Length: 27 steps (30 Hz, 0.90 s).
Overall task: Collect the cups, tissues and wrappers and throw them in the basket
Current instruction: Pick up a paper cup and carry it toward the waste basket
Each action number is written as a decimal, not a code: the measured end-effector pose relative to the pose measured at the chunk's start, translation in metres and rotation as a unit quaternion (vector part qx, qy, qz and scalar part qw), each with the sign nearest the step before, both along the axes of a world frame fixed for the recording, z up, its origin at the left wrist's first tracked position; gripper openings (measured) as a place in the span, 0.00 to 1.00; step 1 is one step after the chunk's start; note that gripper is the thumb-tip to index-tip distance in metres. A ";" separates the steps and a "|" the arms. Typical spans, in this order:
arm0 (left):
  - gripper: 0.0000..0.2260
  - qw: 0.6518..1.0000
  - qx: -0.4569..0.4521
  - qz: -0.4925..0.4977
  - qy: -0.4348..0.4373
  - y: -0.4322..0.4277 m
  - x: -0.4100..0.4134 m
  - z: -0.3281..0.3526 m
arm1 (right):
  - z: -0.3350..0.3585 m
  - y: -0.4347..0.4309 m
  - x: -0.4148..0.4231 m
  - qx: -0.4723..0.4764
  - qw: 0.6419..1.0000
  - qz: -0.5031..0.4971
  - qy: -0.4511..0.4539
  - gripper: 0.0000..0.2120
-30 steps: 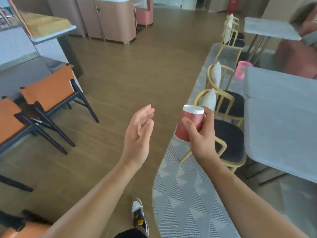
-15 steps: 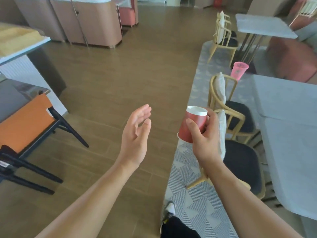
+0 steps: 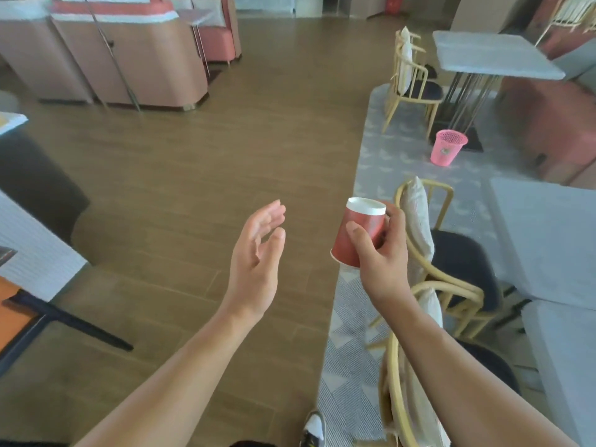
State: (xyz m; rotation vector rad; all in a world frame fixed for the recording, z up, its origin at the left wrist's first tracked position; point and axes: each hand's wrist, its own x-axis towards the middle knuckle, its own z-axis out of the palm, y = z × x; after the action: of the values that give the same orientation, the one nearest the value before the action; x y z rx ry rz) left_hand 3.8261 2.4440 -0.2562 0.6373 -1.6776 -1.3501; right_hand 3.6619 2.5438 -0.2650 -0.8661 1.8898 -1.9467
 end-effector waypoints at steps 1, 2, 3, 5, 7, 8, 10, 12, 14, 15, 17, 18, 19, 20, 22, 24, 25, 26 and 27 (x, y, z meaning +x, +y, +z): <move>0.21 1.000 0.002 -0.002 0.001 -0.014 -0.015 0.002 | 0.002 -0.014 -0.015 -0.002 1.000 -0.001 0.002 0.23; 0.22 1.000 0.003 -0.004 0.000 -0.024 -0.026 0.002 | 0.004 -0.026 -0.026 -0.002 1.000 -0.002 0.004 0.23; 0.22 1.000 0.003 -0.005 0.001 -0.039 -0.041 0.004 | 0.006 -0.041 -0.041 -0.005 1.000 -0.005 0.008 0.23; 0.21 1.000 0.002 -0.008 0.006 -0.067 -0.067 0.004 | 0.008 -0.065 -0.067 -0.007 1.000 -0.011 0.010 0.24; 0.21 1.000 0.003 -0.015 0.008 -0.099 -0.097 0.004 | 0.007 -0.093 -0.094 -0.004 1.000 -0.017 0.009 0.25; 0.21 1.000 0.003 -0.020 0.007 -0.115 -0.113 0.004 | 0.007 -0.107 -0.108 -0.003 1.000 -0.019 0.010 0.25; 0.21 1.000 0.003 -0.030 0.007 -0.147 -0.142 0.001 | 0.004 -0.136 -0.133 -0.001 1.000 -0.024 0.009 0.24; 0.20 0.999 0.002 -0.037 0.011 -0.182 -0.169 -0.003 | 0.000 -0.170 -0.157 0.002 0.999 -0.029 0.015 0.23; 0.21 0.999 0.001 -0.043 0.017 -0.222 -0.193 -0.007 | -0.001 -0.208 -0.178 0.004 0.999 -0.035 0.022 0.22; 0.21 0.999 0.000 -0.044 0.020 -0.244 -0.204 -0.008 | -0.001 -0.230 -0.189 0.002 0.999 -0.038 0.024 0.21; 0.22 0.999 -0.003 -0.047 0.023 -0.292 -0.226 -0.008 | 0.000 -0.278 -0.208 -0.006 0.999 -0.042 0.026 0.20; 0.22 0.998 -0.003 -0.049 0.025 -0.317 -0.236 -0.008 | 0.001 -0.303 -0.217 -0.010 0.999 -0.043 0.027 0.20; 0.22 0.998 -0.003 -0.049 0.026 -0.342 -0.246 -0.006 | 0.004 -0.328 -0.225 -0.012 0.999 -0.043 0.028 0.21; 0.22 0.998 -0.005 -0.048 0.029 -0.367 -0.255 -0.003 | 0.007 -0.354 -0.234 -0.013 0.999 -0.040 0.031 0.22; 0.23 0.998 -0.011 -0.045 0.033 -0.415 -0.271 0.003 | 0.013 -0.404 -0.249 -0.011 0.999 -0.035 0.036 0.25; 0.23 0.999 -0.009 -0.034 0.035 -0.458 -0.281 0.007 | 0.017 -0.452 -0.262 -0.005 0.999 -0.025 0.038 0.28; 0.23 0.999 -0.009 -0.027 0.037 -0.477 -0.285 0.010 | 0.018 -0.473 -0.267 -0.002 0.999 -0.019 0.040 0.29; 0.23 0.999 -0.010 -0.020 0.037 -0.496 -0.289 0.011 | 0.019 -0.494 -0.274 -0.001 0.999 -0.012 0.041 0.29; 0.23 0.999 -0.009 -0.013 0.037 -0.516 -0.293 0.012 | 0.020 -0.517 -0.280 0.001 0.999 -0.005 0.040 0.29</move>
State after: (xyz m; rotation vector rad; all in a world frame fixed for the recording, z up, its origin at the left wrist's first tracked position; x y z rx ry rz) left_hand 3.5335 1.9276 -0.2445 0.5509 -1.6408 -1.3598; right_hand 3.3819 2.0270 -0.2453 -0.9494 1.9445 -1.9421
